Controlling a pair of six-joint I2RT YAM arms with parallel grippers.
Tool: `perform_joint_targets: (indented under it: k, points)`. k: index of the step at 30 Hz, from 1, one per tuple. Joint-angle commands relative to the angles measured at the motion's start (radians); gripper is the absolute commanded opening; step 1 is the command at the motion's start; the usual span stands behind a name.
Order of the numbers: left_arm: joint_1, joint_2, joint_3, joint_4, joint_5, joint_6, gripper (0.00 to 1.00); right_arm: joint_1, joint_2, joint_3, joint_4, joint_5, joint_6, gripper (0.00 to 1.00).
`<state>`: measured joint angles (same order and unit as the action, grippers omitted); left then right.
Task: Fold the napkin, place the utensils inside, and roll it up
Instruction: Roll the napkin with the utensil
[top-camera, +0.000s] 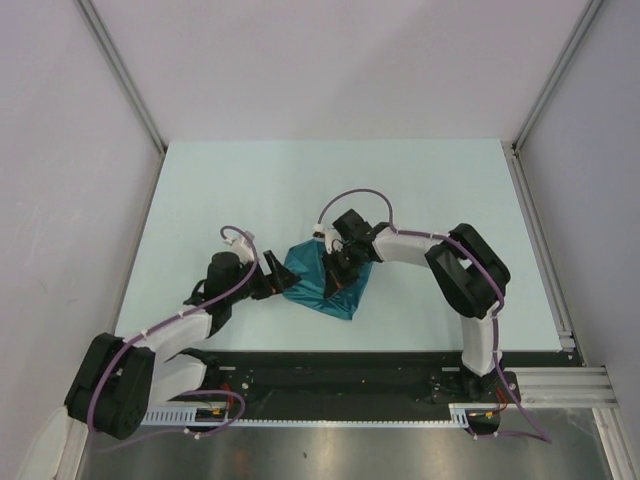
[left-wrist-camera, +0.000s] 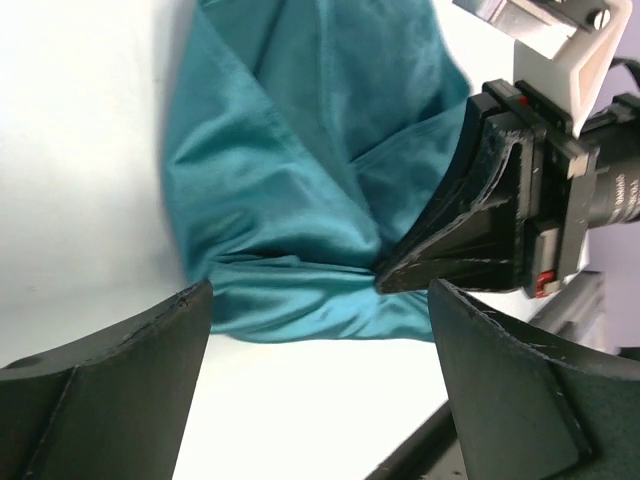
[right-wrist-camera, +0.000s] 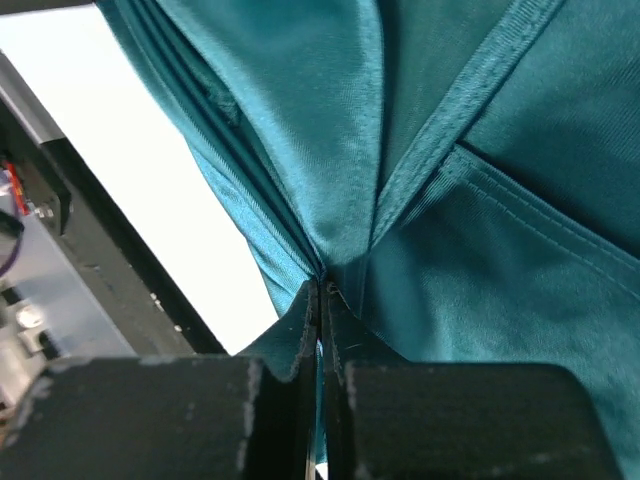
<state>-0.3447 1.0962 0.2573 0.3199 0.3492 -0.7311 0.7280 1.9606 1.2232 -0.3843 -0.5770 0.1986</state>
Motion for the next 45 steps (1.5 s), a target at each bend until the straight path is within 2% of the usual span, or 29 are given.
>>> perform_joint_targets:
  k: [1, 5, 9, 16, 20, 27, 37, 40, 41, 43, 44, 45]
  points:
    - [0.012, -0.006, 0.023, -0.082, -0.043, 0.110, 0.93, -0.019, 0.044, 0.016, -0.024, -0.046, 0.016, 0.00]
    - [0.012, 0.027, 0.007, -0.059, -0.019, 0.105, 0.91, -0.032, 0.070, 0.016, -0.028, -0.066, 0.024, 0.00]
    - [0.012, 0.041, -0.003, -0.088, -0.061, 0.104, 0.87, -0.038, 0.078, 0.016, -0.031, -0.080, 0.022, 0.00]
    - [0.012, 0.037, -0.027, -0.027, -0.076, 0.104, 0.84, -0.039, 0.081, 0.013, -0.033, -0.092, 0.019, 0.00]
    - [0.012, 0.086, -0.038, 0.065, -0.062, 0.101, 0.76, -0.039, 0.084, 0.013, -0.034, -0.101, 0.019, 0.00]
    - [0.012, 0.182, -0.041, 0.182, -0.024, 0.110, 0.68, -0.039, 0.096, 0.022, -0.041, -0.129, 0.019, 0.00]
    - [0.012, 0.228, -0.041, 0.229, 0.014, 0.127, 0.56, -0.038, 0.121, 0.035, -0.054, -0.167, 0.018, 0.00]
    - [0.012, 0.235, -0.052, 0.238, 0.025, 0.127, 0.45, -0.038, 0.124, 0.038, -0.050, -0.172, 0.021, 0.00]
    - [0.012, 0.241, -0.055, 0.243, 0.027, 0.125, 0.35, -0.038, 0.123, 0.039, -0.047, -0.175, 0.024, 0.00]
    - [0.012, 0.255, -0.053, 0.248, 0.042, 0.127, 0.24, -0.038, 0.119, 0.044, -0.047, -0.179, 0.027, 0.00]
    - [0.012, 0.264, -0.046, 0.245, 0.048, 0.128, 0.13, -0.036, 0.116, 0.047, -0.050, -0.184, 0.028, 0.00]
    - [0.012, 0.280, -0.041, 0.239, 0.062, 0.133, 0.08, -0.039, 0.107, 0.058, -0.053, -0.187, 0.032, 0.00]
